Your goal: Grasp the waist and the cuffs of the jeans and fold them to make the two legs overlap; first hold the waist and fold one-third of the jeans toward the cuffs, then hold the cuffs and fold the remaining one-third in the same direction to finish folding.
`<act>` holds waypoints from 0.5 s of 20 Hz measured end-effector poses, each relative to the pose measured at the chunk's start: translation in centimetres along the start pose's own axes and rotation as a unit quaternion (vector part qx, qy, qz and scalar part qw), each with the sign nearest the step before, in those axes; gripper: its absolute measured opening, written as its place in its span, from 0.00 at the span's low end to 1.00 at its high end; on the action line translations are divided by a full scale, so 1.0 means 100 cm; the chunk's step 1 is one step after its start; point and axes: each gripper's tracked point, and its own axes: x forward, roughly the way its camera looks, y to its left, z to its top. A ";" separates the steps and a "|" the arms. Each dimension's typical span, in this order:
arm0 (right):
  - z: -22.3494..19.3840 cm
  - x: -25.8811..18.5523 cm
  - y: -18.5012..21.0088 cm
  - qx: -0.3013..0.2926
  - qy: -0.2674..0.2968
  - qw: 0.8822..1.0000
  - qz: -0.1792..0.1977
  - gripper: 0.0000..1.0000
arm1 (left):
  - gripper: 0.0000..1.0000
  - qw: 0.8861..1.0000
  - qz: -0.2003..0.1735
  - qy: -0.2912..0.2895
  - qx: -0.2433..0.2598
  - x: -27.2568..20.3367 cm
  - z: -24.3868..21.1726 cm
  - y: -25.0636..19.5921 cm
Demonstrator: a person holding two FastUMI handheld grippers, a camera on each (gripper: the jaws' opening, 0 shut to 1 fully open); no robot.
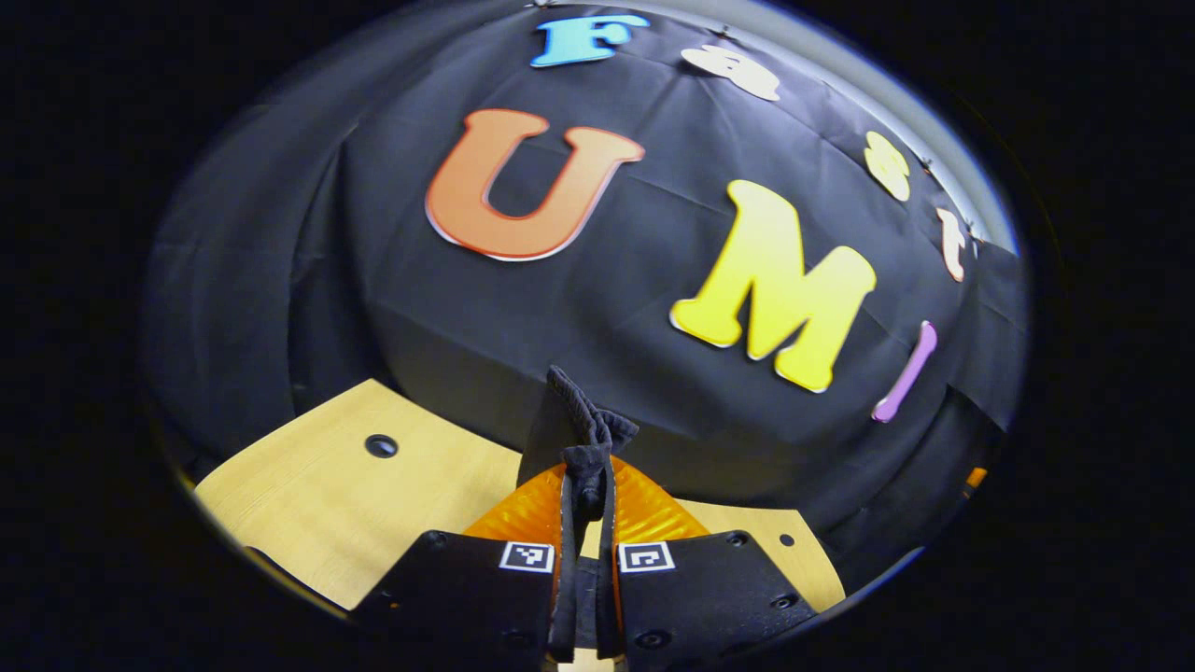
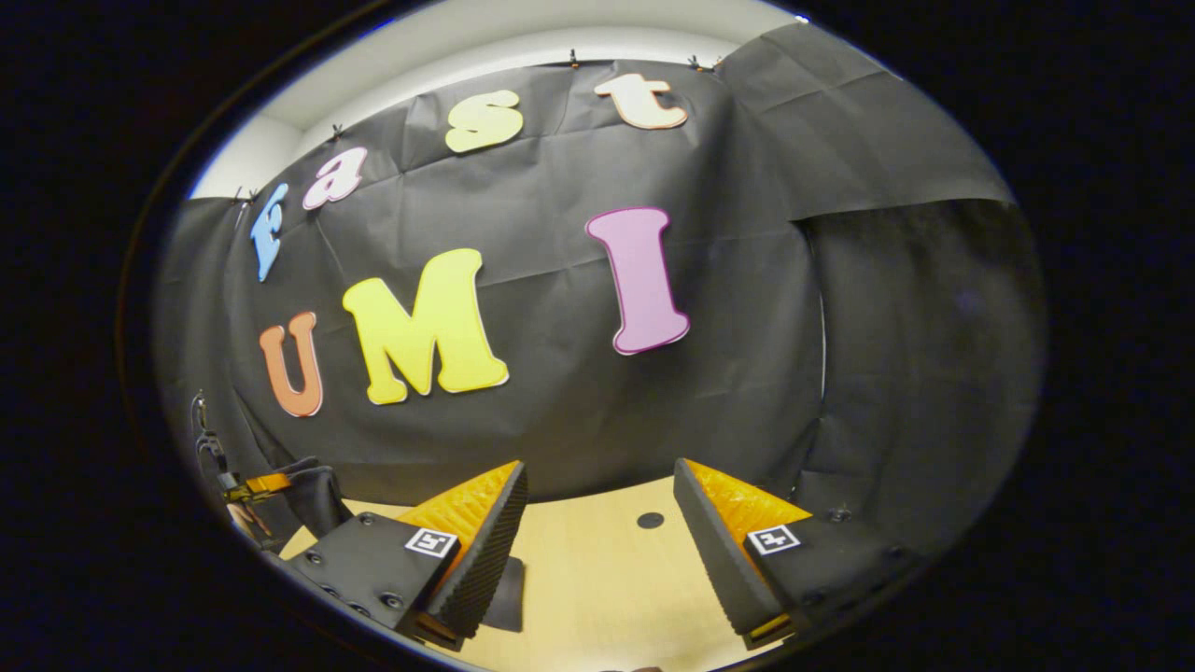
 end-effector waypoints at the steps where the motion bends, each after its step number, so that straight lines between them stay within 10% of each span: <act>1: 0.000 -0.002 -0.007 0.003 -0.001 1.000 -0.006 0.97 | 0.11 1.000 -0.011 0.005 0.007 0.003 -0.006 -0.016; 10: 0.004 -0.031 -0.039 -0.002 -0.014 0.999 -0.032 0.98 | 0.11 0.984 -0.096 0.069 0.133 0.013 -0.109 -0.134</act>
